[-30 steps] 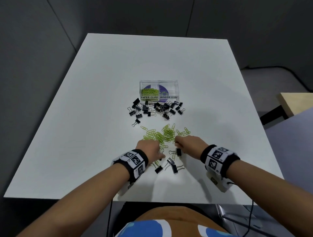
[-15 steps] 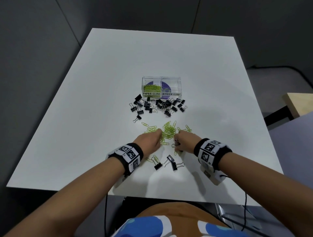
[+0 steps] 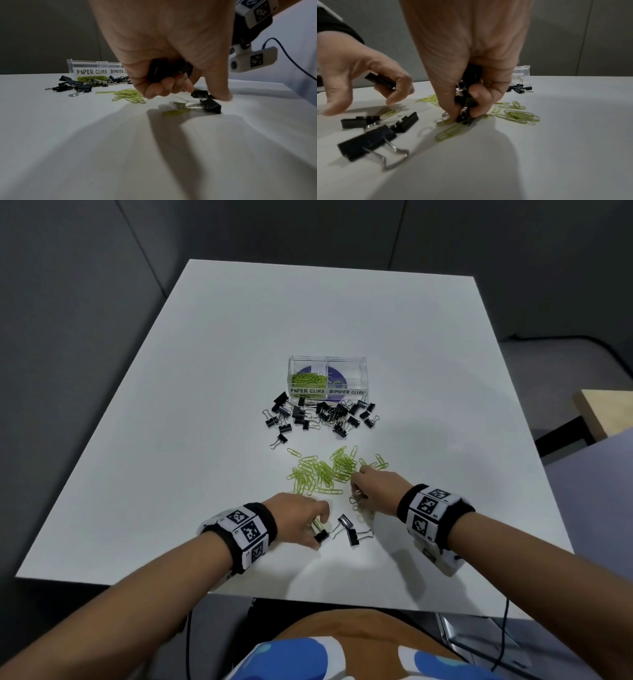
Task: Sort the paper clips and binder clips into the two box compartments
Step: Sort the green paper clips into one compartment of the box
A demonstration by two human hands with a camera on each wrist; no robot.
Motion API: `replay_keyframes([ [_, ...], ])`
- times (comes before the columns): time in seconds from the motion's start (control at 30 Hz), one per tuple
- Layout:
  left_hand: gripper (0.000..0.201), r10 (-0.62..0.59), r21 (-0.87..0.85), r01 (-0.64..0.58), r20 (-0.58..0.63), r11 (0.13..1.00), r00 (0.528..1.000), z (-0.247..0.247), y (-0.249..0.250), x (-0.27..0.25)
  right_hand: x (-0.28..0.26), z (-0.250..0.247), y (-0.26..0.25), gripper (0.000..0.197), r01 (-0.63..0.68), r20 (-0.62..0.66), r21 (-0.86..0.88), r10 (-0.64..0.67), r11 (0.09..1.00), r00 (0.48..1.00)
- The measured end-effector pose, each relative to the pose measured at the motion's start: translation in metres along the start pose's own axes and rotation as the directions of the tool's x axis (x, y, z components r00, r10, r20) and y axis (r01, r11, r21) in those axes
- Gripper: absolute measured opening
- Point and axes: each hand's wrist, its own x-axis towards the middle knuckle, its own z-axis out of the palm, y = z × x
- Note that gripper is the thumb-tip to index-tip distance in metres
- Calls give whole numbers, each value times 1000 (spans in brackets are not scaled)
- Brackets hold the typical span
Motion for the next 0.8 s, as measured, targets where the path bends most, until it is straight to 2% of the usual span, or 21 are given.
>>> replay_keyframes([
  [0.1,43,49,62,-50,7,997,999,5,3,2,-1,-1,0,23,-7,20,-11,7,1000,1000],
  [0.23,36,69,51,-68,-9,996,998,8,4,4,-1,-1,-2,22,-13,29,-23,14,1000,999],
  [0.43,36,76,92,-75,-11,993,997,6,2,6,-3,1,2,22,54,22,-56,-53,997,998],
  [0.5,35,79,97,-74,-51,993,996,1,0,5,-2,-1,5,19,74,-17,-43,-75,996,997],
  [0.6,33,75,54,-66,-194,996,978,-17,-13,6,4,-13,8,18,74,-82,6,-74,997,994],
  [0.67,34,27,32,-20,-262,999,965,-38,-29,9,13,-25,10,19,64,-123,35,-59,997,991],
  [0.8,35,-134,52,160,-333,986,933,-83,-65,23,42,-48,15,18,-30,-205,126,56,992,977],
])
